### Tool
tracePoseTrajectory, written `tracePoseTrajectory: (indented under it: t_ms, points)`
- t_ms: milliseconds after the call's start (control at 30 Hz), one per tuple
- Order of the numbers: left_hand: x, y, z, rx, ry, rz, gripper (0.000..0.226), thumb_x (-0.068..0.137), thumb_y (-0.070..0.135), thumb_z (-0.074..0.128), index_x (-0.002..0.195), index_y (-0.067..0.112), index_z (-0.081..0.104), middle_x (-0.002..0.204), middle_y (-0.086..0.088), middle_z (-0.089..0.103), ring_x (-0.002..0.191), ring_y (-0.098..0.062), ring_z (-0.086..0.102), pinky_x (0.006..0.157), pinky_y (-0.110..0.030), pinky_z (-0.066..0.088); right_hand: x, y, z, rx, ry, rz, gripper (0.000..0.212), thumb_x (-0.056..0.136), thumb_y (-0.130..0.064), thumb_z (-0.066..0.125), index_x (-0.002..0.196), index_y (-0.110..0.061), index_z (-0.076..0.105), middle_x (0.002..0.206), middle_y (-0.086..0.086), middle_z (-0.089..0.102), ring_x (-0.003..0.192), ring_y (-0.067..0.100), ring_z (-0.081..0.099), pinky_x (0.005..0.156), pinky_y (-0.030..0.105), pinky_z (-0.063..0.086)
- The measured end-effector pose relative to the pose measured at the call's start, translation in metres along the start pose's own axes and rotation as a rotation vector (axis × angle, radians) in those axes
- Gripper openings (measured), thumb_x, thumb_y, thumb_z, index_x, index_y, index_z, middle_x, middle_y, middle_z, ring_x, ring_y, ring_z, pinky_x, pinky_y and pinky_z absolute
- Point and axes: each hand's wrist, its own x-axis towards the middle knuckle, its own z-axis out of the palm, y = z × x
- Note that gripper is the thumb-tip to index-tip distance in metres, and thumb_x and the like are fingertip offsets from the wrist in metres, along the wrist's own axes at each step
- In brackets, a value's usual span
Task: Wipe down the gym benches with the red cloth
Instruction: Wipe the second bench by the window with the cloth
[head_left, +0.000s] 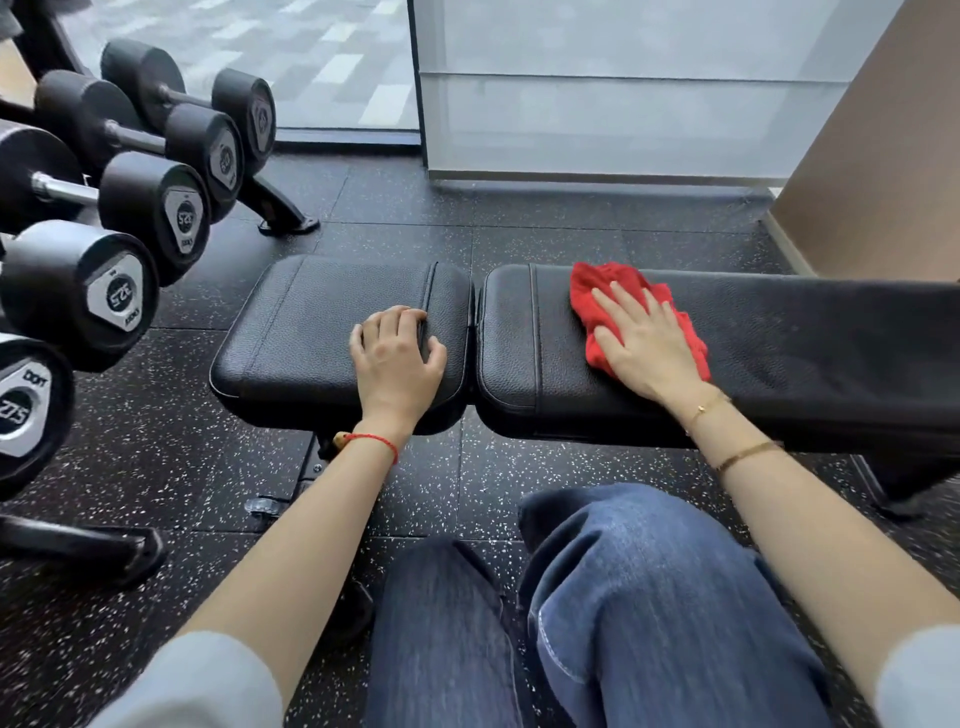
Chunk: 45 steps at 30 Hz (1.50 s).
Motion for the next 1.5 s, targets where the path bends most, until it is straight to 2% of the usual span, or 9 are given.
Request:
tracePoseTrajectory:
  t_ms: [333, 467, 700, 867, 1000, 1067, 1167, 1333, 1500]
  points:
    - [0.001, 0.006, 0.001, 0.094, -0.035, -0.005, 0.037, 0.091, 0.031, 0.051, 0.125, 0.015, 0.057, 0.131, -0.008, 0.055, 0.127, -0.031, 0.044, 0.115, -0.050, 0.025, 0.009, -0.013, 0.001, -0.001, -0.043, -0.039, 0.054, 0.101, -0.043, 0.036, 0.153, -0.038, 0.021, 0.164, -0.007, 0.014, 0.151, 0.030, 0.006, 0.122, 0.044, -0.004]
    - [-0.003, 0.021, 0.002, 0.154, -0.062, -0.021, 0.036, 0.093, 0.021, 0.049, 0.128, 0.015, 0.056, 0.135, -0.008, 0.053, 0.131, -0.030, 0.042, 0.117, -0.052, 0.021, -0.003, -0.014, 0.003, 0.017, -0.026, -0.100, 0.054, 0.101, -0.043, 0.037, 0.153, -0.038, 0.024, 0.163, -0.009, 0.017, 0.152, 0.026, 0.007, 0.123, 0.043, -0.003]
    - [-0.009, 0.108, 0.016, -0.099, 0.003, 0.148, 0.033, 0.089, 0.016, 0.051, 0.120, 0.016, 0.063, 0.125, -0.003, 0.062, 0.124, -0.027, 0.050, 0.108, -0.042, 0.035, -0.041, 0.012, -0.004, 0.031, 0.006, -0.184, 0.053, 0.100, -0.040, 0.041, 0.151, -0.037, 0.029, 0.161, -0.010, 0.022, 0.151, 0.025, 0.013, 0.123, 0.042, 0.003]
    - [-0.013, 0.150, 0.043, -0.144, -0.103, 0.172, 0.034, 0.090, 0.017, 0.052, 0.123, 0.016, 0.062, 0.129, -0.002, 0.060, 0.128, -0.026, 0.047, 0.110, -0.041, 0.032, -0.041, 0.060, -0.011, 0.022, 0.050, -0.049, 0.052, 0.101, -0.039, 0.040, 0.151, -0.037, 0.030, 0.162, -0.010, 0.021, 0.150, 0.025, 0.014, 0.123, 0.042, 0.004]
    - [-0.016, 0.164, 0.060, -0.129, -0.128, 0.208, 0.032, 0.091, 0.022, 0.052, 0.122, 0.017, 0.062, 0.129, -0.002, 0.059, 0.128, -0.025, 0.046, 0.110, -0.042, 0.031, 0.000, 0.089, -0.018, 0.015, 0.035, 0.186, 0.053, 0.101, -0.040, 0.035, 0.153, -0.037, 0.025, 0.163, -0.009, 0.015, 0.151, 0.028, 0.010, 0.123, 0.044, 0.000]
    - [-0.017, 0.163, 0.064, -0.104, -0.119, 0.215, 0.031, 0.092, 0.026, 0.052, 0.120, 0.017, 0.062, 0.128, -0.001, 0.060, 0.126, -0.025, 0.048, 0.110, -0.042, 0.030, 0.019, 0.085, -0.018, 0.009, 0.003, 0.225, 0.054, 0.101, -0.041, 0.032, 0.154, -0.037, 0.022, 0.164, -0.009, 0.012, 0.151, 0.030, 0.007, 0.122, 0.046, -0.002]
    - [-0.016, 0.160, 0.068, -0.079, -0.105, 0.222, 0.031, 0.092, 0.030, 0.051, 0.117, 0.018, 0.063, 0.125, 0.000, 0.060, 0.123, -0.025, 0.049, 0.110, -0.041, 0.030, 0.025, 0.069, -0.015, 0.018, -0.015, 0.120, 0.054, 0.101, -0.041, 0.034, 0.153, -0.037, 0.023, 0.164, -0.009, 0.013, 0.151, 0.030, 0.007, 0.122, 0.047, -0.002]
    - [-0.018, 0.159, 0.070, -0.063, -0.079, 0.233, 0.031, 0.090, 0.030, 0.051, 0.117, 0.020, 0.063, 0.125, 0.001, 0.061, 0.121, -0.024, 0.051, 0.110, -0.040, 0.030, -0.017, 0.062, -0.012, 0.046, 0.006, -0.118, 0.053, 0.099, -0.040, 0.042, 0.151, -0.038, 0.029, 0.161, -0.011, 0.022, 0.151, 0.026, 0.013, 0.123, 0.042, 0.001]
    - [-0.019, 0.157, 0.068, -0.060, -0.085, 0.242, 0.030, 0.091, 0.029, 0.053, 0.118, 0.019, 0.062, 0.126, 0.001, 0.061, 0.123, -0.025, 0.050, 0.111, -0.041, 0.030, -0.043, 0.108, -0.021, 0.048, 0.042, -0.077, 0.051, 0.100, -0.038, 0.043, 0.150, -0.038, 0.033, 0.160, -0.011, 0.026, 0.149, 0.026, 0.018, 0.122, 0.040, 0.005]
